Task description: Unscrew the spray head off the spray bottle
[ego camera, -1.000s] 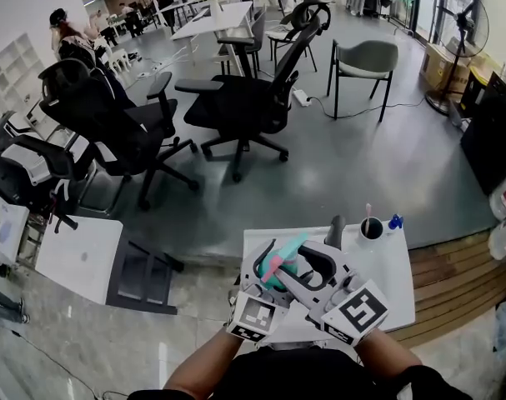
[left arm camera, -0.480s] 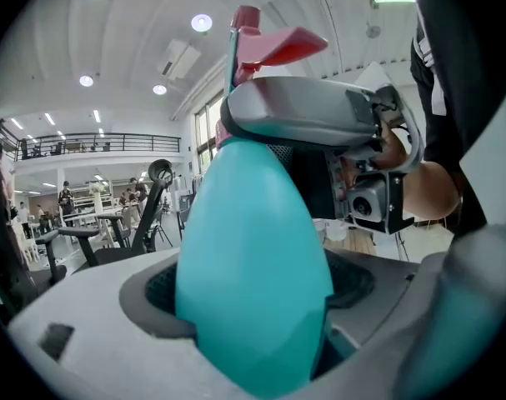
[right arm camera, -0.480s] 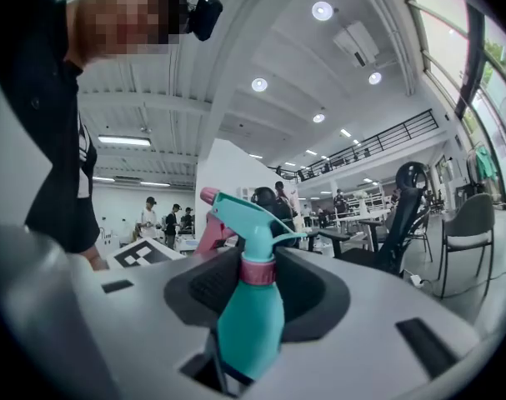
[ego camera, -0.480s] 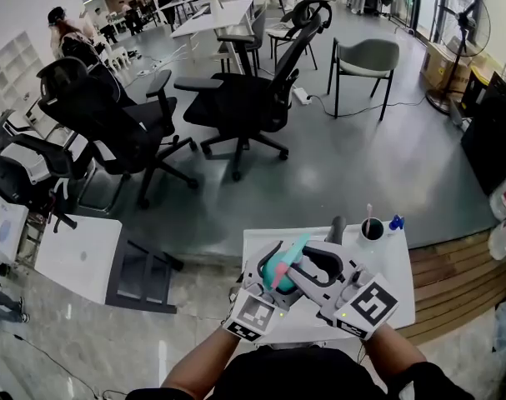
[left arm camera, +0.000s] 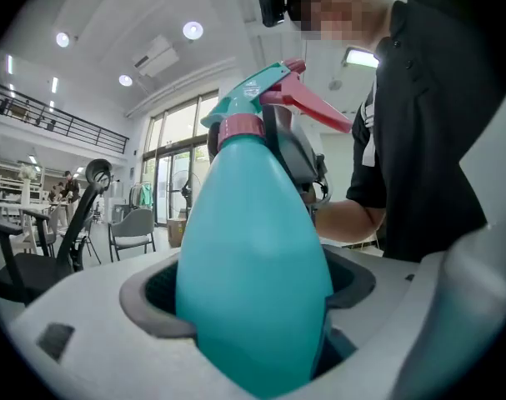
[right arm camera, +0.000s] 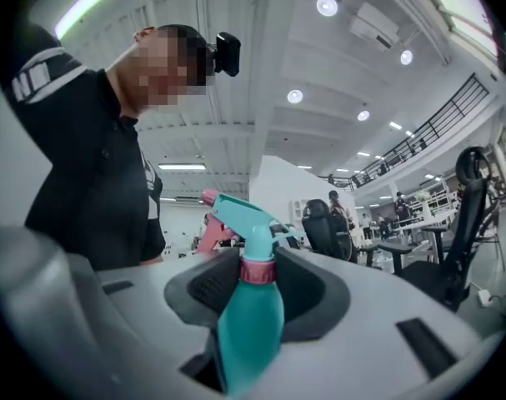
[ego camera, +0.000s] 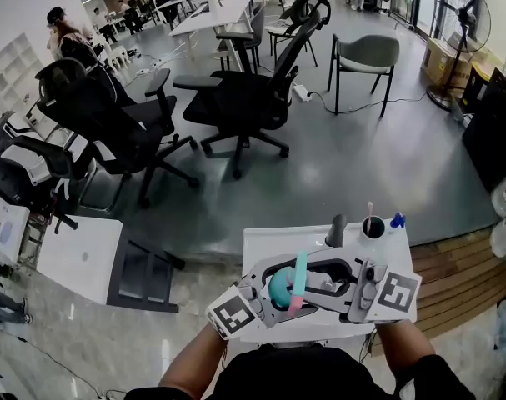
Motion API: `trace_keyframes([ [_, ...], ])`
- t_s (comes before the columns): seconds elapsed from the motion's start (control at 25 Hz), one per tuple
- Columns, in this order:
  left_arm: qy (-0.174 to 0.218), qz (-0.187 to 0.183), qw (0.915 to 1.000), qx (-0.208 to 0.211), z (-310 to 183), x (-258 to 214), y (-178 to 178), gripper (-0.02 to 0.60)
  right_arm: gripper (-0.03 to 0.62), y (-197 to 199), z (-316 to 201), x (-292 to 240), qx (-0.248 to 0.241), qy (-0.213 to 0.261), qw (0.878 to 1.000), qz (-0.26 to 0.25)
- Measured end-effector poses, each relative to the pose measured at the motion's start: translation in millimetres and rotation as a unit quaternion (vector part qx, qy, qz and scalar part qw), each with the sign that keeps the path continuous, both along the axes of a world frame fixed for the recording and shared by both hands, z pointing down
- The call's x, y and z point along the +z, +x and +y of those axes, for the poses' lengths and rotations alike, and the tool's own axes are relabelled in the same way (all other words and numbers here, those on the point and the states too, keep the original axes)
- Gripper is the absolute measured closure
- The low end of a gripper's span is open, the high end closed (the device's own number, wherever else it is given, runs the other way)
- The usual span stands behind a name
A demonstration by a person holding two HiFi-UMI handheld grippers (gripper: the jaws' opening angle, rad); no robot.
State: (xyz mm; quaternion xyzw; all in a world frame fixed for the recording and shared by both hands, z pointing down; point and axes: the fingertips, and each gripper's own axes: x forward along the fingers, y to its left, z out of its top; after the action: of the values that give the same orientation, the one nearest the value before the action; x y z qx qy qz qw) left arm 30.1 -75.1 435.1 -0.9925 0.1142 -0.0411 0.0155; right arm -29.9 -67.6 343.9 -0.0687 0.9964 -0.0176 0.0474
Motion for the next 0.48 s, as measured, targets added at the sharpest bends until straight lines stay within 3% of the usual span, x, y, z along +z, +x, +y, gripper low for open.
trace_keyframes([
  [0.48, 0.002, 0.002, 0.9998, 0.019, 6.3, -2.9, 2.6, 0.150, 0.453, 2.9, 4.2, -6.6, -0.012, 0.001, 1.000, -0.025],
])
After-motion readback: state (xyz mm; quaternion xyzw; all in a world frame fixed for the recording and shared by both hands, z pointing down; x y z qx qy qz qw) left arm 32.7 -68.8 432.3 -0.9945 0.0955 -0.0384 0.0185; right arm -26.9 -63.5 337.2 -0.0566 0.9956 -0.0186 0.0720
